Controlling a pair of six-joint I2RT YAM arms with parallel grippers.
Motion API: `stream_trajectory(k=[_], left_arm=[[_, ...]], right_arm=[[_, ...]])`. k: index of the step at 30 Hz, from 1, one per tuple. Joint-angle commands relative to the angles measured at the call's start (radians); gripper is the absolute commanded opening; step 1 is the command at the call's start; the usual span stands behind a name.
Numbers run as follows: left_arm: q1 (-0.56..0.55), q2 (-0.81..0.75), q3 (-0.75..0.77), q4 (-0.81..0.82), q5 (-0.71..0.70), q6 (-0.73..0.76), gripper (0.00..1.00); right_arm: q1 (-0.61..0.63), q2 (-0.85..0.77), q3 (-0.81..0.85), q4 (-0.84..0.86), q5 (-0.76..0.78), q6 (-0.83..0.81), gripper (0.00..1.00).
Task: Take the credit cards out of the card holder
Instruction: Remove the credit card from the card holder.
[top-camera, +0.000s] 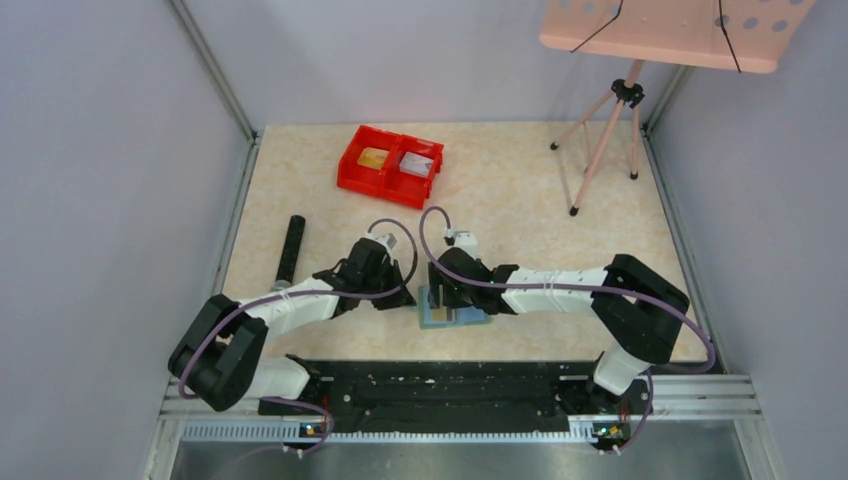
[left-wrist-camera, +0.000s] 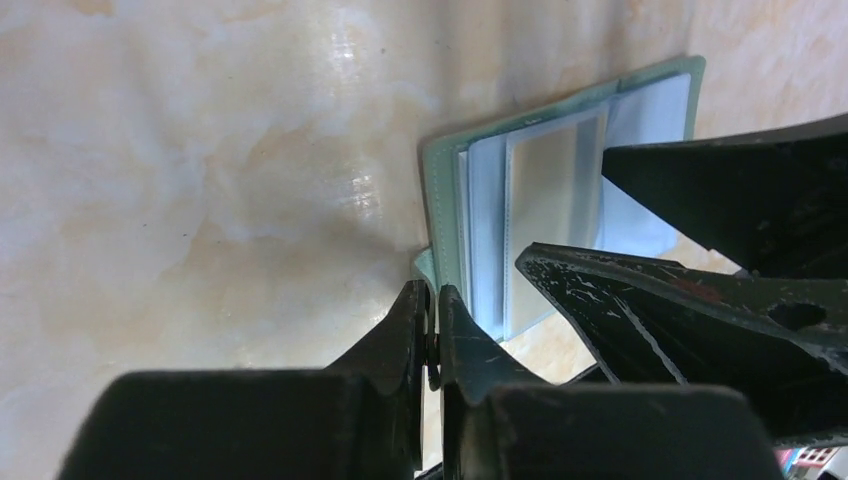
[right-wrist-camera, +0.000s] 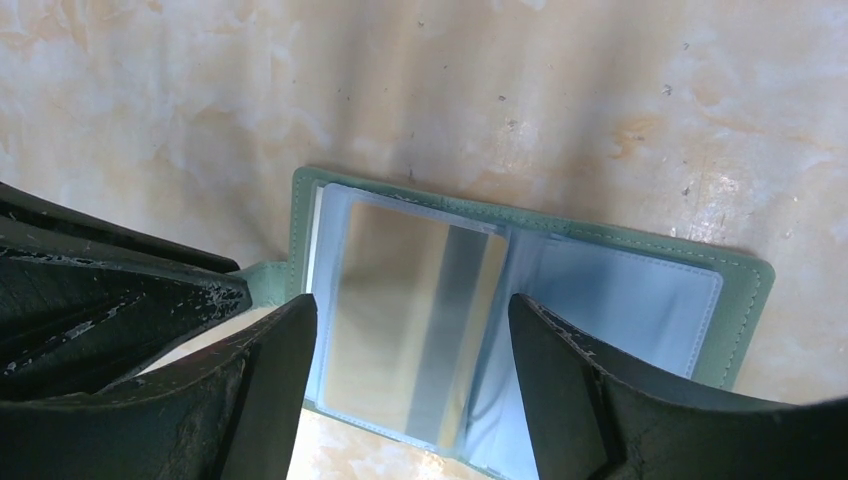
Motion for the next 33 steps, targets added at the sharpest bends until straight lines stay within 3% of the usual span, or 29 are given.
stream_trajectory(k=[1, 11, 21, 33], left_arm=[[-0.001, -0.032, -0.010, 0.065, 0.064, -0.016, 0.00], [-0.001, -0.131, -0.026, 0.103, 0.120, -0.073, 0.00], [-0.001, -0.160, -0.017, 0.083, 0.109, -0.072, 0.00], [-0.001, -0.176, -0.001, 0.007, 0.064, -0.048, 0.00]], right_arm=[[0.017, 0.031, 0.016, -0.037, 0.033, 0.015, 0.72], [0.028, 0.020, 0.006, -0.040, 0.046, 0.019, 0.74], [0.030, -0.009, -0.017, -0.052, 0.078, 0.024, 0.65], [0.031, -0.085, -0.035, -0.101, 0.125, 0.033, 0.66]])
